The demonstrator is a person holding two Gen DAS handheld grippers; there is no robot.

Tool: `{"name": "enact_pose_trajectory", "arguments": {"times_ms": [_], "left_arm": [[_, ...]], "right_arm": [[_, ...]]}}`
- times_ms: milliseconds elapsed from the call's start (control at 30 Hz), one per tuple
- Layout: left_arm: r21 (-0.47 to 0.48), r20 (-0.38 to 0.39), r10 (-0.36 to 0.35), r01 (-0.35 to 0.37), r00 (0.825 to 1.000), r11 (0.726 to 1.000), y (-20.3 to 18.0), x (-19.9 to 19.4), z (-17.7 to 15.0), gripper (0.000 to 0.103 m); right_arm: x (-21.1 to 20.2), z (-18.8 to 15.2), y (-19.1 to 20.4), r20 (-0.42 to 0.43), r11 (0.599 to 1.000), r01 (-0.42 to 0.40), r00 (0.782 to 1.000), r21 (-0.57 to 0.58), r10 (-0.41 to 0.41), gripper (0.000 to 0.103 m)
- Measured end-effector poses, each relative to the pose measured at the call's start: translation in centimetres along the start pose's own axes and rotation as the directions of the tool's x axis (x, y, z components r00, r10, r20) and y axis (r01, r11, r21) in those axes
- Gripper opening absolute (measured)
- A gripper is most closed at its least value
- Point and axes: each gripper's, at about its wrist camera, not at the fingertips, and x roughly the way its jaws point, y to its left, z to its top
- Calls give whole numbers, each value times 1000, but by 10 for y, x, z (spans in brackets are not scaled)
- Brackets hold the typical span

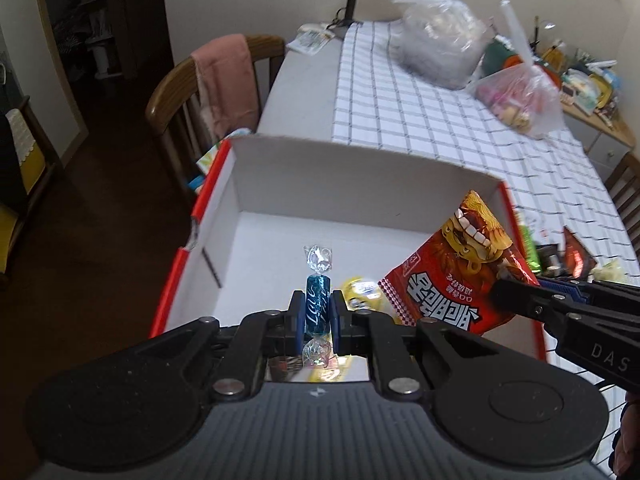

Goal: Organize snacks
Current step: 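Carry the blue candy and red chip bag over the box and open both tools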

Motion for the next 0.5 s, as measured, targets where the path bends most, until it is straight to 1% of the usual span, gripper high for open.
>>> {"name": "enact_pose_trajectory", "arguments": {"times_ms": [200, 333, 400, 500], "left_arm": [[19, -35, 21, -20, 999, 1000, 9, 24, -2, 12], [30, -64, 26, -24, 998, 999, 10, 37, -5, 12], [39, -80, 28, -25, 996, 999, 8, 43, -7, 12], [47, -109, 30, -25, 994, 999, 6, 51, -10, 12]], "right_arm": [[20, -5, 0, -35, 999, -23, 999, 34, 24, 17], [26, -10, 1, -65, 1000, -2, 998, 3, 3, 17], [27, -12, 2, -66, 1000, 3, 998, -13, -4, 18], [27, -13, 8, -78, 999, 13, 997, -50, -17, 21]]}}
